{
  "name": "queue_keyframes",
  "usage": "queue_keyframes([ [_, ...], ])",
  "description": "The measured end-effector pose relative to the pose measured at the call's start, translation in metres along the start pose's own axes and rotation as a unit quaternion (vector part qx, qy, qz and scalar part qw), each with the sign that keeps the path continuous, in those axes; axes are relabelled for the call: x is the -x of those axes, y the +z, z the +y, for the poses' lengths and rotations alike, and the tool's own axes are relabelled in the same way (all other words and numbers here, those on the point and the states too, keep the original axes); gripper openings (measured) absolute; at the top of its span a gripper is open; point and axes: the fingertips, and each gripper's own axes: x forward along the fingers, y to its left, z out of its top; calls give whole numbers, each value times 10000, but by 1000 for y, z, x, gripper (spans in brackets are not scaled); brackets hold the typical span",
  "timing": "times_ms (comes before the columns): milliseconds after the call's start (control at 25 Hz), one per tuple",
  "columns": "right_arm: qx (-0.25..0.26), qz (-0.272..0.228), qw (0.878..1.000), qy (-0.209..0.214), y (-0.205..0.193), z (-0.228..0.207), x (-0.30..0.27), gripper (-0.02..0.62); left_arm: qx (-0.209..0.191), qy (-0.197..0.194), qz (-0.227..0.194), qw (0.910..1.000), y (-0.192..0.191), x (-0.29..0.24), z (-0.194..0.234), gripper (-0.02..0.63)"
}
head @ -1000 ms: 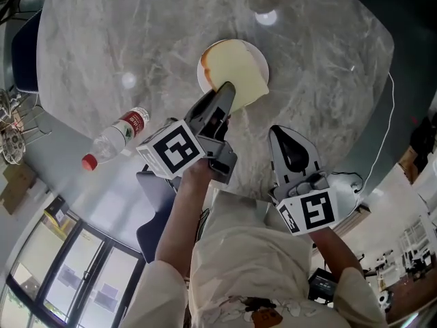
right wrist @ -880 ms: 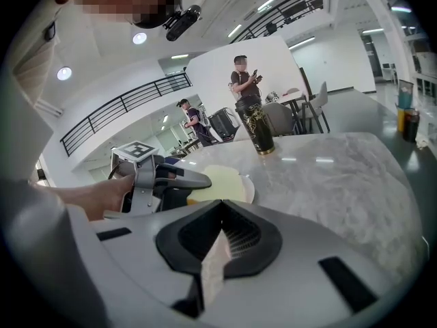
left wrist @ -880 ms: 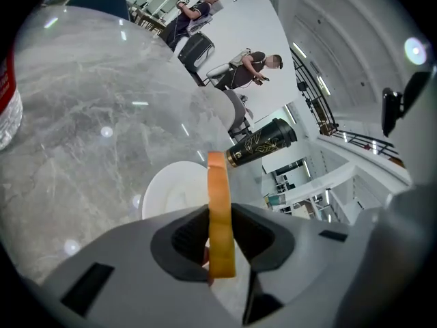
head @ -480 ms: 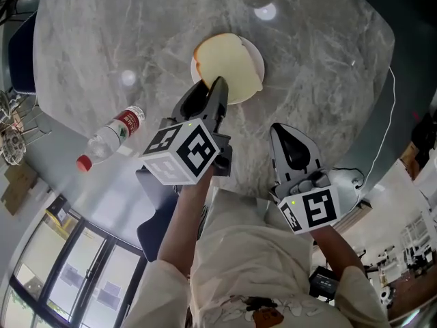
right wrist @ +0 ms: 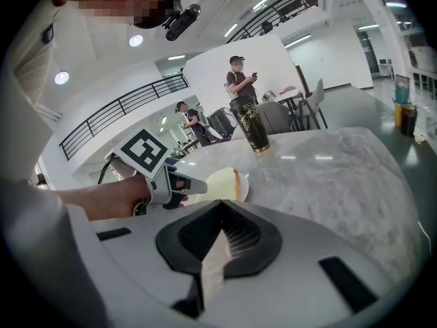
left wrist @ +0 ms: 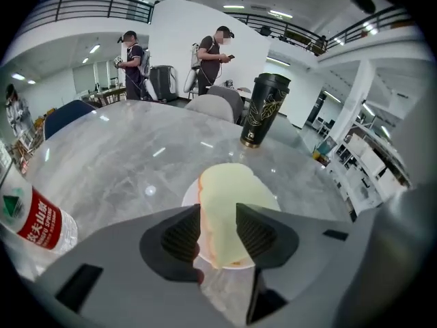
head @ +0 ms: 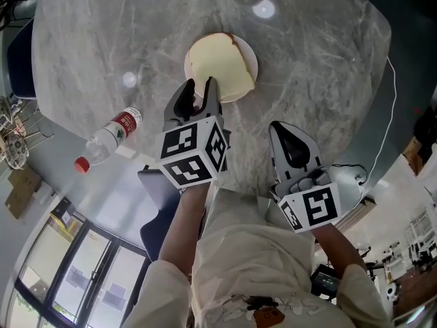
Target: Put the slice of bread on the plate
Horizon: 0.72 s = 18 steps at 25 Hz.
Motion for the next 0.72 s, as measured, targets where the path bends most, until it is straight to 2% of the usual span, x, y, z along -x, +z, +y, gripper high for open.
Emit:
queue_keyframes([
  [400, 93, -98, 9999, -6, 3, 8, 7, 6, 157, -124, -145, 9997, 6, 17, 1, 147],
  [720, 44, -260, 9996, -81, 6, 18, 18, 6, 112, -497, -152, 9986, 6, 34, -12, 146],
])
